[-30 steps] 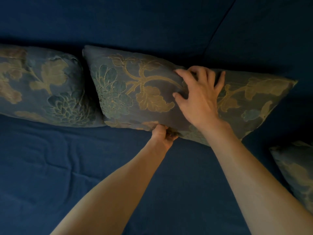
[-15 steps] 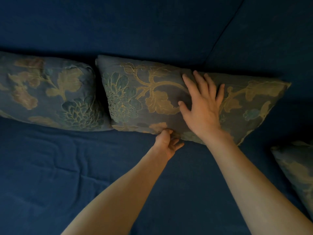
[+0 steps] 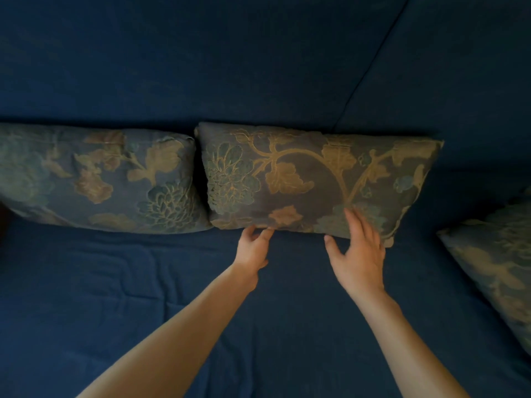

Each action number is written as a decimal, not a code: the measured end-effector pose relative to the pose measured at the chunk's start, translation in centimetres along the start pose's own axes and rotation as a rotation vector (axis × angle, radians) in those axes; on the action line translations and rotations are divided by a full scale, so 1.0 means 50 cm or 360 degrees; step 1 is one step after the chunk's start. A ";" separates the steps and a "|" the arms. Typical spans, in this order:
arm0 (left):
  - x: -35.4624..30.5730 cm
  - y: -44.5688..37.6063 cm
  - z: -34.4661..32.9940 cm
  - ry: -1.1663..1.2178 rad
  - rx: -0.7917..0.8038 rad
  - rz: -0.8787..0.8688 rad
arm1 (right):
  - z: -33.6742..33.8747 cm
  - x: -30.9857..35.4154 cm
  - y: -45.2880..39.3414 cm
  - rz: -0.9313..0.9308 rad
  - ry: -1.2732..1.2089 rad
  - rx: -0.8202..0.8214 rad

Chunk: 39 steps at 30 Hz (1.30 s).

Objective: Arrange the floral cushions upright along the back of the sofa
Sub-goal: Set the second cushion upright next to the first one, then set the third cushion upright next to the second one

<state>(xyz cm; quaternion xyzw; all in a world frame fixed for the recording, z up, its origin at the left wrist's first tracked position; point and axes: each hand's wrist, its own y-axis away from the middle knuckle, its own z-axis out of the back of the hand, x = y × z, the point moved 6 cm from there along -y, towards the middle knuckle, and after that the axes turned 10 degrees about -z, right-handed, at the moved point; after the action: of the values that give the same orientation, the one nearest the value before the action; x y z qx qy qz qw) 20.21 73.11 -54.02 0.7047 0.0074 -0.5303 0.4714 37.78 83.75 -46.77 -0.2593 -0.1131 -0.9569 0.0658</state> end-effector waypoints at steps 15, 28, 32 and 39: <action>-0.009 0.120 0.113 -0.1053 0.0044 -0.0694 | 0.050 -0.219 0.210 -0.0763 -0.0803 -0.0038; 0.063 0.304 -0.159 -0.1127 0.0216 -0.0875 | 0.221 -0.555 0.325 -0.1111 -0.0935 -0.0216; 0.111 0.370 -0.272 -0.1099 0.0218 -0.0848 | 0.289 -0.676 0.342 -0.1131 -0.0971 -0.0232; 0.204 0.486 -0.467 -0.1071 0.0198 -0.0773 | 0.406 -0.875 0.357 -0.1137 -0.1103 -0.0284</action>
<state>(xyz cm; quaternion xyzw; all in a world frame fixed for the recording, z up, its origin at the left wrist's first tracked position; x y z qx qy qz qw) 54.34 70.31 -45.93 0.4971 -0.0131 -0.8260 0.2654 88.33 74.52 -48.81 -0.5115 -0.1278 -0.7832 -0.3296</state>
